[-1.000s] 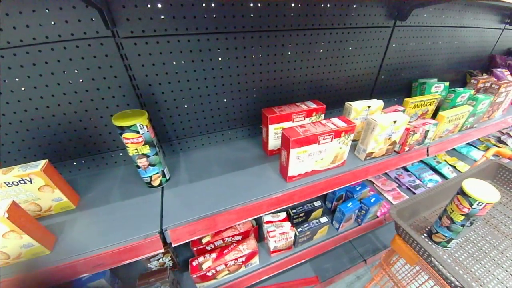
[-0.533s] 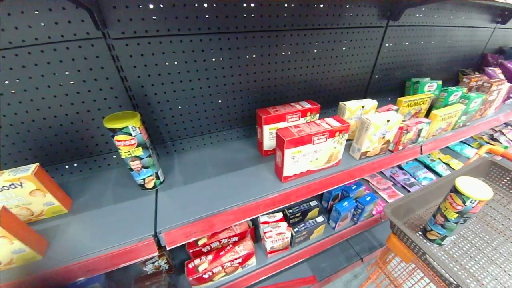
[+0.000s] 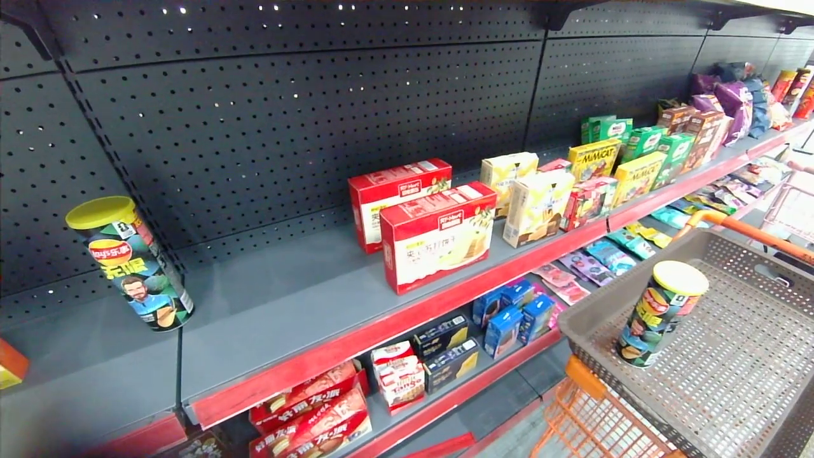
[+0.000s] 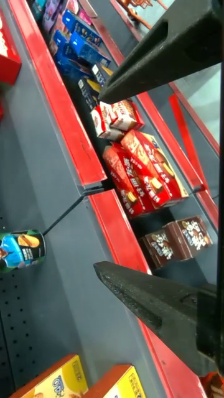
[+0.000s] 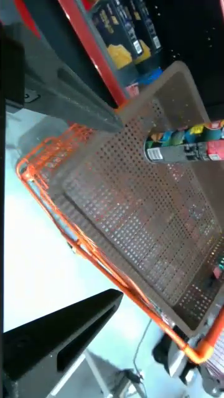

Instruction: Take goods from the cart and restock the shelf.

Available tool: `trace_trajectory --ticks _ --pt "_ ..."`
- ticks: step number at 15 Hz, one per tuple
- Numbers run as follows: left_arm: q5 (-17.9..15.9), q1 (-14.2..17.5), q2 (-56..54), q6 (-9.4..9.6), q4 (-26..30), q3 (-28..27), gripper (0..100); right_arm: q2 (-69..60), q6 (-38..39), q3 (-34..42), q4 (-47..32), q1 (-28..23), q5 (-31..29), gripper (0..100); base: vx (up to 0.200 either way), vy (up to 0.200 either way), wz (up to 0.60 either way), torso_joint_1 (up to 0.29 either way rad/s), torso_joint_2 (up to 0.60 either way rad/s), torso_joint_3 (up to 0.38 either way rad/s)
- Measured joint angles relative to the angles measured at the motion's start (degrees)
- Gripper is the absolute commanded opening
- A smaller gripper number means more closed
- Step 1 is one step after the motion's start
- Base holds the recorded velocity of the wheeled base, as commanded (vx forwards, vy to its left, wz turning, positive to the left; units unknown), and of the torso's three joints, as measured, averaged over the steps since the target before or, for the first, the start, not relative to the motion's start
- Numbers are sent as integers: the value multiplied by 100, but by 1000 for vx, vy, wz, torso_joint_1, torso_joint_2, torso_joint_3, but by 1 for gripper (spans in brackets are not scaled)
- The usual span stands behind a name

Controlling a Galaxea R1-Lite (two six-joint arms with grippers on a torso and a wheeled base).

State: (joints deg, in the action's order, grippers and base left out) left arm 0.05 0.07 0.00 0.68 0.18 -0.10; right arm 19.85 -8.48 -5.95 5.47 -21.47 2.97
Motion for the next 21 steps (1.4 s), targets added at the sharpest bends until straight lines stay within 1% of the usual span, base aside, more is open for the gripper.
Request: trace_trajectory --ticks 2,3,7,10,12,14,16,18,19,21 --pt "2 0 0 0 0 0 100 455 79 -44 257 72 -7 100 0 0 0 0 0 0" --pt "0 -5 0 2 0 0 100 774 184 -55 550 91 -7 100 0 0 0 0 0 0" --pt "2 0 0 0 0 0 100 2337 452 -52 2074 184 0 100 0 0 0 0 0 0" --pt "2 0 0 2 0 0 100 2881 393 144 2209 394 63 100 0 0 0 0 0 0" --pt "2 0 0 2 0 0 100 3010 378 234 2220 522 241 100 0 0 0 0 0 0" --pt "2 0 0 2 -2 0 100 3109 367 234 2252 734 316 100 0 0 0 0 0 0" --pt "2 0 0 0 0 0 100 3231 332 196 2271 830 323 100 0 0 0 0 0 0" --pt "17 0 0 -13 -5 0 100 3535 302 182 2498 863 383 100 0 0 0 0 0 0" --pt "39 0 0 -87 -5 0 100 3792 305 174 2832 861 400 100 0 0 0 0 0 0" --pt "41 0 0 -106 -5 0 100 4391 327 171 3917 730 435 100 0 0 0 0 0 0"
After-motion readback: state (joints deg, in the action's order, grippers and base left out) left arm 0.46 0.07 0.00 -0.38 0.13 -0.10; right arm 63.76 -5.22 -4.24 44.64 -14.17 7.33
